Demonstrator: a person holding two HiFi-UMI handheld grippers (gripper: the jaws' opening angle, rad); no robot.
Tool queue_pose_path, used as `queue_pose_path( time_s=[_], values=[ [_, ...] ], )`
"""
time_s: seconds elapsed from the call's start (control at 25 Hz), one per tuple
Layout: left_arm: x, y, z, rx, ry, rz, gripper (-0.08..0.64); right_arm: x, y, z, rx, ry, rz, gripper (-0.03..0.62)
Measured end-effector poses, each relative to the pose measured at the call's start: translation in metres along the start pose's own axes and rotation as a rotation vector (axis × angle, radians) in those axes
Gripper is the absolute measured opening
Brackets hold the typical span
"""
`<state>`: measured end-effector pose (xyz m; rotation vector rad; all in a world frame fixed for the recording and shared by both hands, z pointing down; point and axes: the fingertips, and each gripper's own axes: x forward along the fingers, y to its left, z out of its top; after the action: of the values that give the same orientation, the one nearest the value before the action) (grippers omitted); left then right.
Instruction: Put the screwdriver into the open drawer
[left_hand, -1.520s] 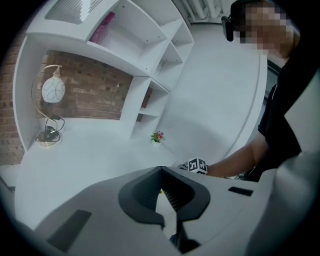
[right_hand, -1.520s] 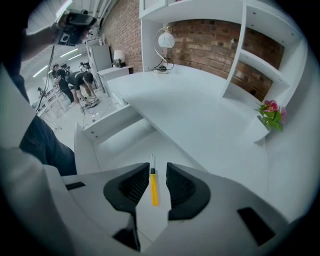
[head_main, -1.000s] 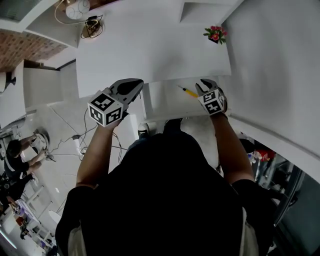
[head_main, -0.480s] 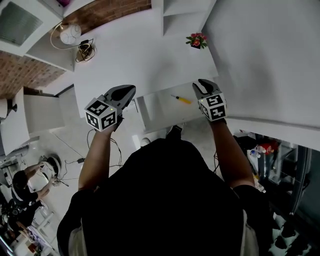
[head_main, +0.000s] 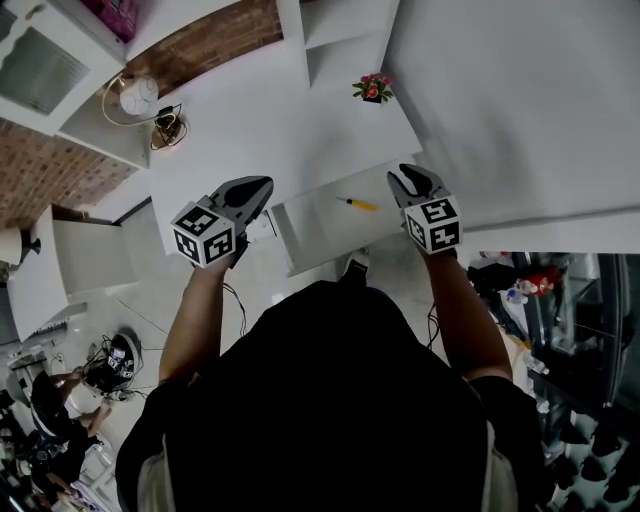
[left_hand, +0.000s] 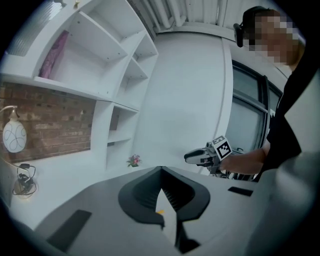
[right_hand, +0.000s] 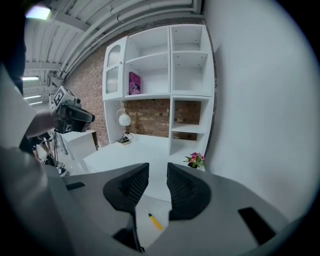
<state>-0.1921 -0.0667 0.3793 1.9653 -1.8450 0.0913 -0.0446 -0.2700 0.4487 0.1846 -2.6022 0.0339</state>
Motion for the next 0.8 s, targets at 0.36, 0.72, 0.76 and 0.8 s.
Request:
queue_pose_path(
  time_s=[0.36, 0.72, 0.76, 0.8],
  values=[
    [-0.002, -0.036, 0.005, 0.028, -0.01, -0.064, 0.016, -0.054, 0.003, 0.003, 0.028, -0.057, -0.07, 0.121],
    [-0.009, -0.066, 0.005, 0.056, -0.014, -0.107, 0.015, -0.093, 0.015, -0.008, 0.072, -0.082, -0.105, 0.121],
    [-0.01, -0.068, 0.004, 0.056, -0.015, -0.109, 0.016, -0.096, 0.017, -0.009, 0.073, -0.083, -0.107, 0.123],
    [-0.012, -0.07, 0.003, 0.055, -0.015, -0.11, 0.015, -0.099, 0.019, -0.01, 0.074, -0.084, -0.108, 0.123]
  ],
)
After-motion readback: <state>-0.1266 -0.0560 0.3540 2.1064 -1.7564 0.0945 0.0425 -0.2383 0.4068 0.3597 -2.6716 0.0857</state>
